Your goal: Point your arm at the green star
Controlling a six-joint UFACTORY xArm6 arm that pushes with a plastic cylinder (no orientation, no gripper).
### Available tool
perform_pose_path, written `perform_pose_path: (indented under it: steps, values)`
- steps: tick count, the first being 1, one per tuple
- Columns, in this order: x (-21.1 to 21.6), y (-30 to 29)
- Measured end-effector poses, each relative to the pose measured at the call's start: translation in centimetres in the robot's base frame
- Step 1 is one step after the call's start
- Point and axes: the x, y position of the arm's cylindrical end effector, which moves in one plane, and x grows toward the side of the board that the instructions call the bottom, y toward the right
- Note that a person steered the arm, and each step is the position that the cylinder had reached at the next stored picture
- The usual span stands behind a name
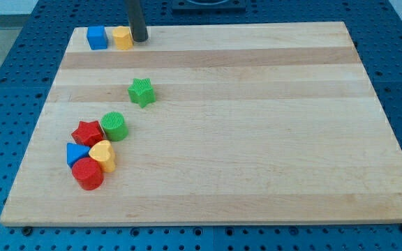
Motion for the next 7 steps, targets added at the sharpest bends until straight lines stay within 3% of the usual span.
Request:
perform_pose_path:
  steps: [2, 4, 7]
  values:
    - [0.7, 4.6]
    - [2.2, 4.6]
    - [9.6, -5.1]
